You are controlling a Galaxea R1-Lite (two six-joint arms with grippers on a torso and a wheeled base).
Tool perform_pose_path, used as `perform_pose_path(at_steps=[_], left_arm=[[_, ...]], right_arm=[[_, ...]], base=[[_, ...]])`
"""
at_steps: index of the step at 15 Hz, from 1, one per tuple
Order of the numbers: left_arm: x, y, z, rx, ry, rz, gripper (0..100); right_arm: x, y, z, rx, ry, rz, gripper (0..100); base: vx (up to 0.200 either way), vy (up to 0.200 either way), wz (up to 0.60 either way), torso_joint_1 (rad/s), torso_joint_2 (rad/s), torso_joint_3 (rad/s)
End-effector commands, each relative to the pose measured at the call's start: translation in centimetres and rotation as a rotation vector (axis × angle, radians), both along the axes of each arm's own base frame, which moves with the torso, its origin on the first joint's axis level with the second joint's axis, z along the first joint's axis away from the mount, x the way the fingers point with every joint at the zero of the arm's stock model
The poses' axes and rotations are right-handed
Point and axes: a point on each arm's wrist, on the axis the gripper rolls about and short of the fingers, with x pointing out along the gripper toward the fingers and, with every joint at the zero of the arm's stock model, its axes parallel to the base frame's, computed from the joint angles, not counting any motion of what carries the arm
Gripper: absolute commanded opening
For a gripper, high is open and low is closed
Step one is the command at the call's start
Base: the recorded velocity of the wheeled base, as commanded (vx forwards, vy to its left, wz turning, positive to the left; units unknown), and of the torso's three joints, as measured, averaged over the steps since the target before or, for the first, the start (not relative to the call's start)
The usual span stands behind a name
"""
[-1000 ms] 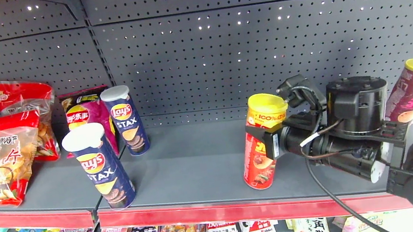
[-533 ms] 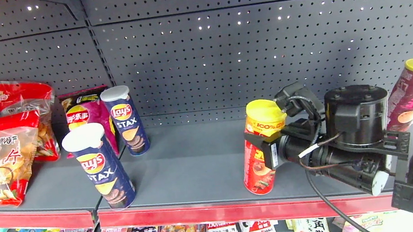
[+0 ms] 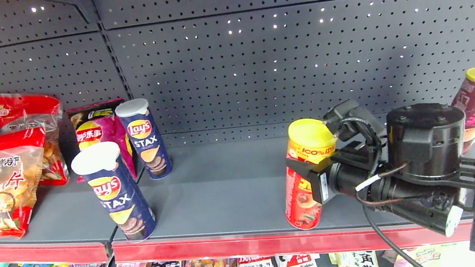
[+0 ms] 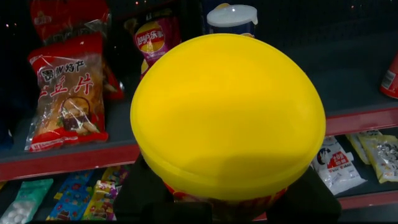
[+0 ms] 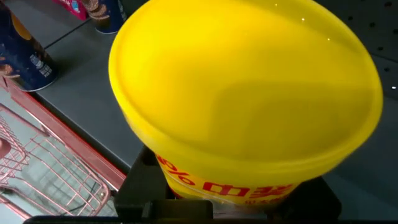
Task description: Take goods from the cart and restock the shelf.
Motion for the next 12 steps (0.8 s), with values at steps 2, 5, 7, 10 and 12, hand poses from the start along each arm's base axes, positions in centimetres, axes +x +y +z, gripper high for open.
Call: perform_pose_path(at_steps=[2, 5, 7, 10, 12], left_arm=[[0.03, -0.01, -0.02, 0.001, 0.002, 0.001, 0], [0.03, -0.01, -0.02, 0.001, 0.002, 0.001, 0], [0.07, -0.02, -0.23, 0.001, 0.008, 0.001, 0], [0.1, -0.03, -0.31, 0.002, 0.011, 0.001, 0], [0.1, -0.03, -0.31, 0.002, 0.011, 0.001, 0]], right_arm=[[-0.37, 0.17, 0.15, 0.001, -0.004, 0.012, 0], [-0.33, 0.2, 0.06, -0.016, -0.011, 0.016, 0], [-0.45, 0.27, -0.02, -0.021, -0.01, 0.021, 0], [-0.58, 0.5, -0.07, -0.025, -0.011, 0.026, 0], [-0.56, 0.46, -0.2, -0.036, -0.011, 0.027, 0]], base=[[0.0, 0.0, 0.0, 0.0, 0.0, 0.0], [0.0, 0.0, 0.0, 0.0, 0.0, 0.0], [0.0, 0.0, 0.0, 0.0, 0.0, 0.0], [0.0, 0.0, 0.0, 0.0, 0.0, 0.0], [0.0, 0.0, 0.0, 0.0, 0.0, 0.0]])
